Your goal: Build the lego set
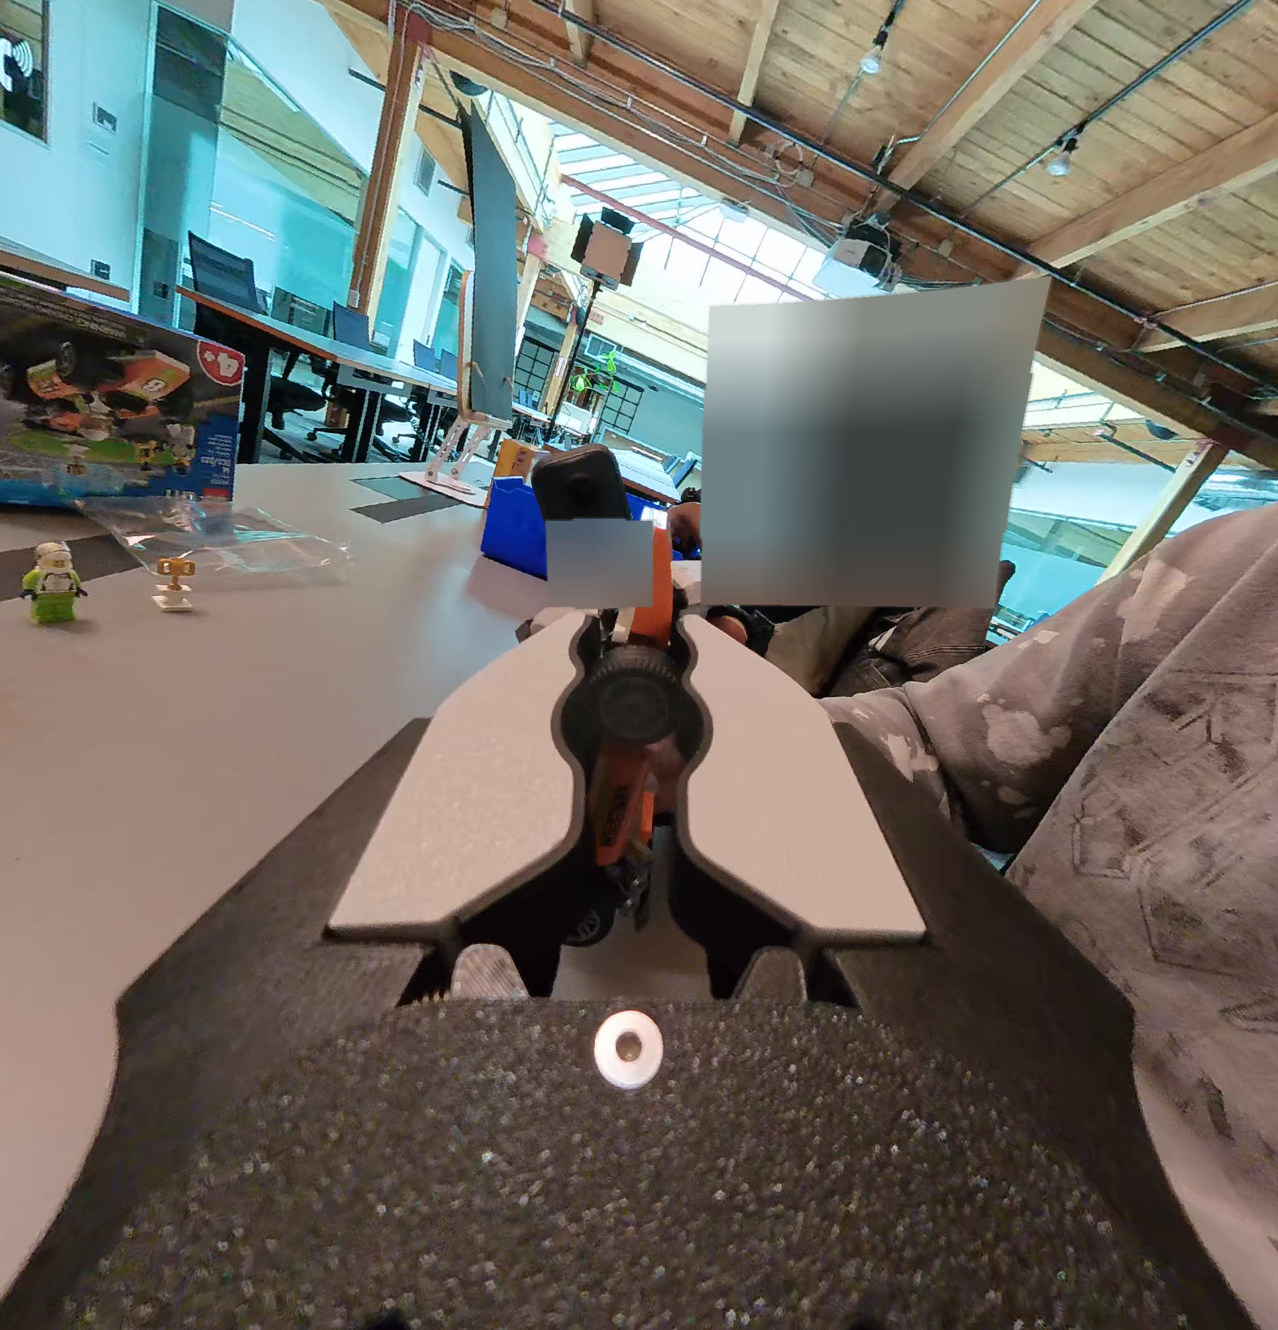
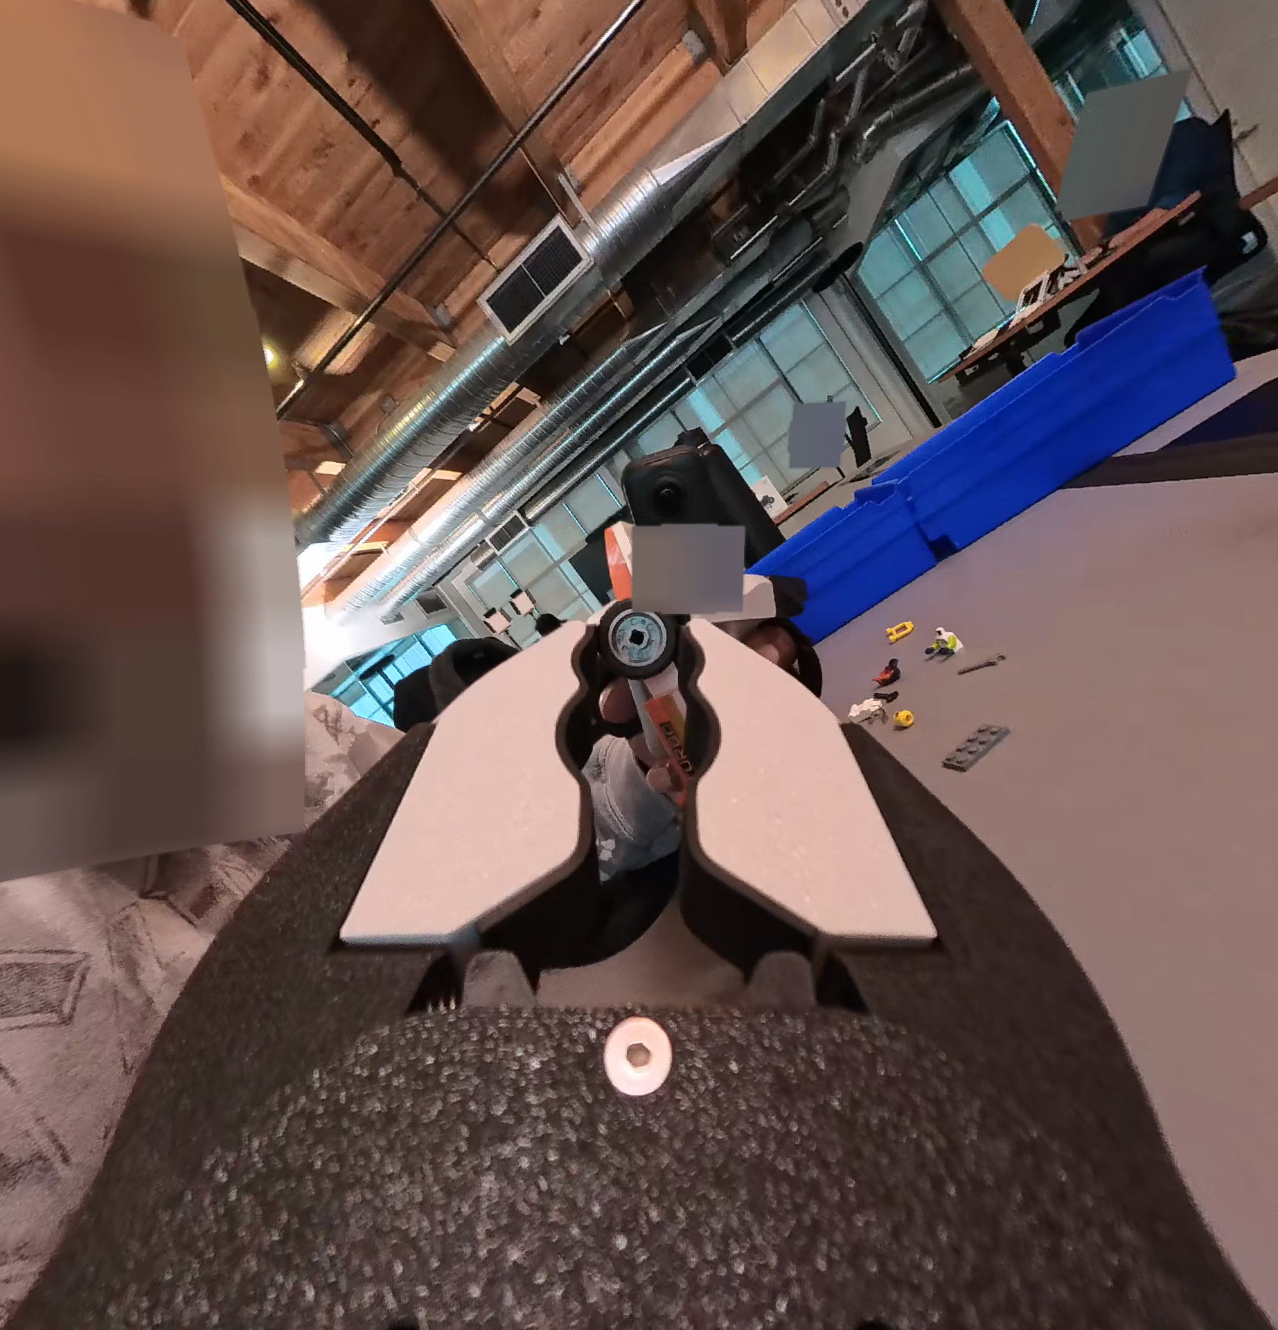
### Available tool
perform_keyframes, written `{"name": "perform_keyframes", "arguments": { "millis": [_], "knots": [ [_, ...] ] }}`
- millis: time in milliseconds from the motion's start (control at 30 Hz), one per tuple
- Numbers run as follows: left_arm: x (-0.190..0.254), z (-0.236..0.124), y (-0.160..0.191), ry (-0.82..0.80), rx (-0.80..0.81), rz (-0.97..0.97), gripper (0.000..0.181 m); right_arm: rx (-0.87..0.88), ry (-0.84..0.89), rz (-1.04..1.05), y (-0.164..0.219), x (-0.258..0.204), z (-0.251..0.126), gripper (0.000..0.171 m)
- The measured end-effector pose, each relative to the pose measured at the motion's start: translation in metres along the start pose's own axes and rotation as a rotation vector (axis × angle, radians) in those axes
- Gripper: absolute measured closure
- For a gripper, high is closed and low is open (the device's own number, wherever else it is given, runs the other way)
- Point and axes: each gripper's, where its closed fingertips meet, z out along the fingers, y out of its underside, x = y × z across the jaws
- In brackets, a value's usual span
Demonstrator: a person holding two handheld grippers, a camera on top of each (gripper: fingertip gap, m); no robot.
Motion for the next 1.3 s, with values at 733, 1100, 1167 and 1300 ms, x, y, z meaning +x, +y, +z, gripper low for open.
{"name": "perform_keyframes", "arguments": {
  "millis": [733, 1100, 1167, 1300],
  "knots": [
    [-0.001, -0.011, 0.026, -0.047, -0.326, 0.209, 0.161, -0.300, 0.141, -0.268, 0.038, 0.012, -0.003, 0.150],
    [0.002, -0.023, 0.056, -0.042, -0.575, 0.285, 0.161, -0.561, 0.198, -0.434, 0.071, 0.022, -0.012, 0.150],
    [0.002, -0.022, 0.057, -0.038, -0.574, 0.280, 0.162, -0.564, 0.199, -0.435, 0.072, 0.022, -0.013, 0.150],
    [0.003, -0.021, 0.057, -0.030, -0.570, 0.272, 0.162, -0.557, 0.186, -0.422, 0.072, 0.021, -0.013, 0.150]
  ]
}}
